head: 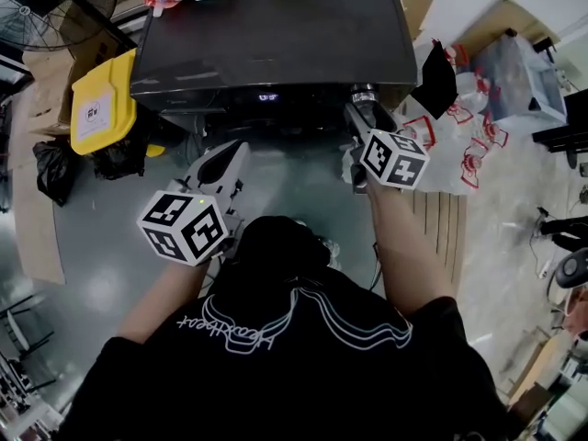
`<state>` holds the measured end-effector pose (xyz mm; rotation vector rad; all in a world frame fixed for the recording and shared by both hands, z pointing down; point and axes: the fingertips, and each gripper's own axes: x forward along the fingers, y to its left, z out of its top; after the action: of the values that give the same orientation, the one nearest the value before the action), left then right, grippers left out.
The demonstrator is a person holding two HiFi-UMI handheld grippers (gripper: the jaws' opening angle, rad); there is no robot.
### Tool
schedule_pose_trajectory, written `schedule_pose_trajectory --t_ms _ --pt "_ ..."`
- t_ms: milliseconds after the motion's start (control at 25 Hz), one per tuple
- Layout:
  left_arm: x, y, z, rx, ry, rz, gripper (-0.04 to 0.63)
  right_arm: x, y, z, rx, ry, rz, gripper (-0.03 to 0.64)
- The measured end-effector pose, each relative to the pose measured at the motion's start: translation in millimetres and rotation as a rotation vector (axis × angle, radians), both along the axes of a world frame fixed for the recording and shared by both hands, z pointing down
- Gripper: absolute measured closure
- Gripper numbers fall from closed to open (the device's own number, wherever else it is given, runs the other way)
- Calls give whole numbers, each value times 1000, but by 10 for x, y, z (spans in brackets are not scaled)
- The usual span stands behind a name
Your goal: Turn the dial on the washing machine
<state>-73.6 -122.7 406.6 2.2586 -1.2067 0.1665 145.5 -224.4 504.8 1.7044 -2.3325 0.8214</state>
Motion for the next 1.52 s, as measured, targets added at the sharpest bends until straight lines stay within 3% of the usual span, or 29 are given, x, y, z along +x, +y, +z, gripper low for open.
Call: schedule_pose_trajectory --t_ms 640,880,1120,1240,1360,1520 --pt "-30 108 143 -40 4 -11 589 -12 7 -20 -62 -474 46 334" --pt "-51 151 240 -59 3 -11 589 -27 13 -12 -80 -529 39 334" --pt "-36 161 250 -63 1 -9 589 -9 12 -31 -74 -502 32 331" --pt "-41 170 255 -63 3 -7 589 7 7 -37 -60 -437 31 330" --pt "-47 172 258 -62 6 -6 589 46 12 -62 -21 -286 15 304" --pt "-82 181 292 -65 12 -11 589 -22 61 -141 87 64 -87 247"
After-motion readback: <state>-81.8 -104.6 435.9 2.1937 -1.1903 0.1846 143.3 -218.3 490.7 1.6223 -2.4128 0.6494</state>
